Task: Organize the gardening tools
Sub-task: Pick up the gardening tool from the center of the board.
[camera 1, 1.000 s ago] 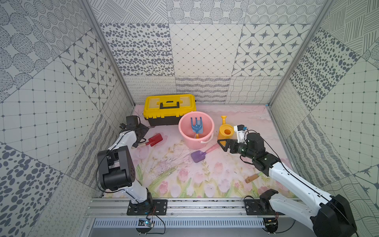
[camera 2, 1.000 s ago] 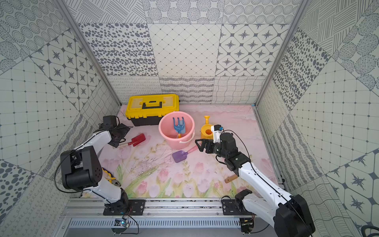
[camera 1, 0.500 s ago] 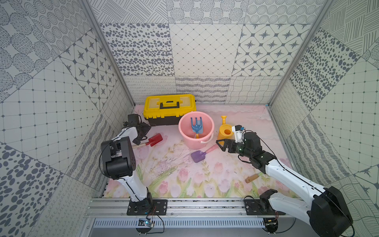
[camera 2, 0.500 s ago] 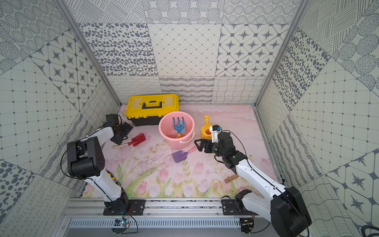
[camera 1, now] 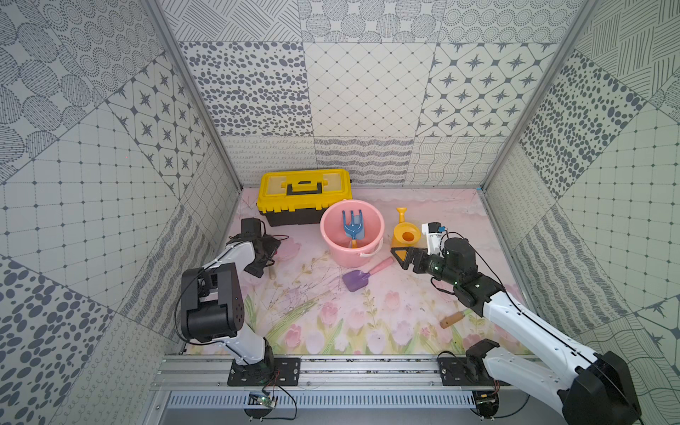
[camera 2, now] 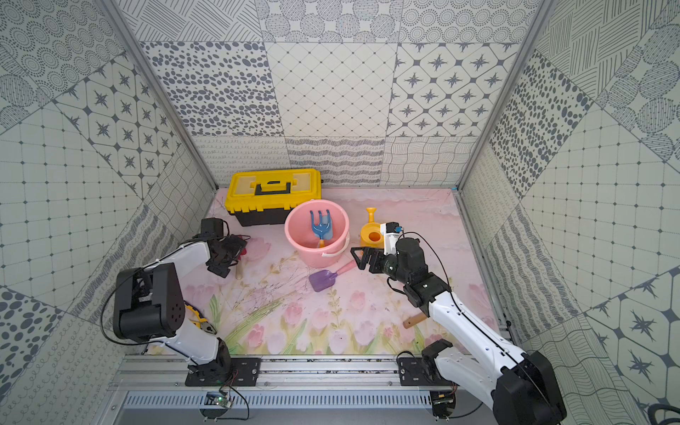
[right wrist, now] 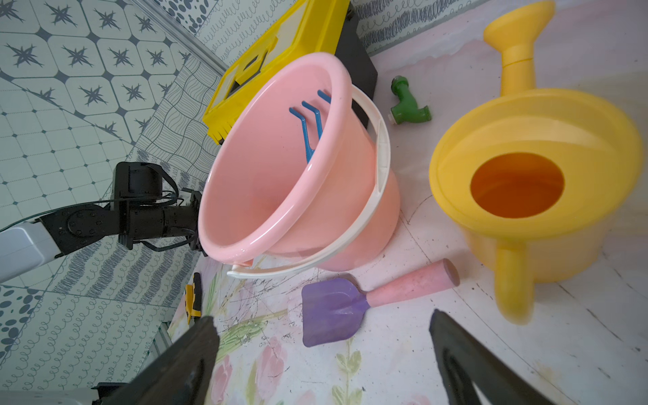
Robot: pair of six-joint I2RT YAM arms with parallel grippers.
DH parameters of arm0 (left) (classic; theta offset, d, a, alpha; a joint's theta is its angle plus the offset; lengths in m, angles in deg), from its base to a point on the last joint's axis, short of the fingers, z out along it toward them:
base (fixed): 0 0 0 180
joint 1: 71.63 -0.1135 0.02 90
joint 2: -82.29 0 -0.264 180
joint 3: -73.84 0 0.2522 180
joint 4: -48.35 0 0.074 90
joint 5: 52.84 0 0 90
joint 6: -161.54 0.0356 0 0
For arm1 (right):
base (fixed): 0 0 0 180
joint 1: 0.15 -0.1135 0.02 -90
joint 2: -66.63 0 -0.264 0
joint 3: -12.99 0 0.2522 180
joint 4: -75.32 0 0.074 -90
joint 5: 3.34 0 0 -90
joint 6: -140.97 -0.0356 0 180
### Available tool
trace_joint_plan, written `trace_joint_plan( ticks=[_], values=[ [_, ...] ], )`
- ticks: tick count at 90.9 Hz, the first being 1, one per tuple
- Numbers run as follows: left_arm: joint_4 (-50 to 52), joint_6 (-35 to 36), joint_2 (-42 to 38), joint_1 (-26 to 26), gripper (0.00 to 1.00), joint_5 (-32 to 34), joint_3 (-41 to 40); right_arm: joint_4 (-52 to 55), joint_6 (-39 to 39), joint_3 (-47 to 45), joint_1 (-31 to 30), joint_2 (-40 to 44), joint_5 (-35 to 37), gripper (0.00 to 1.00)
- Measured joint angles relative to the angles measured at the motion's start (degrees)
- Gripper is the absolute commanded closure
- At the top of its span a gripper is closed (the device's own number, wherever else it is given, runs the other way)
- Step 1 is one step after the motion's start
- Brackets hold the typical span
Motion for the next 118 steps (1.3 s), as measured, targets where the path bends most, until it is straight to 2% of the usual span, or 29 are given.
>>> trace_joint_plan(
  ticks=[11, 38, 42, 46, 51, 57, 64, 86, 118],
  values=[
    [1.0, -0.9, -3.8, 3.5, 0.02, 1.9, -2.6, 0.1, 0.0, 0.0, 0.0, 1.0, 0.6, 0.03],
    [2.3, -2.4, -5.6, 7.5, 0.24, 4.2, -6.2, 0.5, -0.3, 0.0, 0.0, 2.0, 1.3, 0.03],
    [2.3, -2.7, -5.7, 7.8, 0.3, 4.5, -6.7, 0.5, -0.3, -0.1, 0.0, 2.1, 1.3, 0.03],
    [2.3, -2.8, -5.8, 8.0, 0.41, 4.8, -7.1, 0.6, -0.4, -0.2, 0.0, 2.3, 1.4, 0.03],
    [2.3, -3.3, -5.9, 8.2, 0.61, 5.1, -7.5, 0.7, -0.4, -0.3, 0.0, 2.8, 1.6, 0.03],
    [2.3, -3.5, -5.9, 8.4, 0.8, 5.6, -8.0, 0.7, -0.4, -0.5, 0.0, 3.6, 2.1, 0.03],
    [1.9, -3.8, -6.1, 8.6, 0.92, 6.1, -8.6, 0.7, -0.4, -0.8, 0.0, 4.6, 2.8, 0.03],
    [1.8, -5.6, -12.3, 10.9, 0.96, 6.9, -11.9, 0.7, -0.4, -1.5, 0.0, 5.4, 4.8, 0.03],
    [1.0, -6.4, -34.8, 23.9, 1.0, 10.8, -21.0, 0.8, 1.2, -1.6, 0.0, 6.8, 4.6, 0.03]
  ],
)
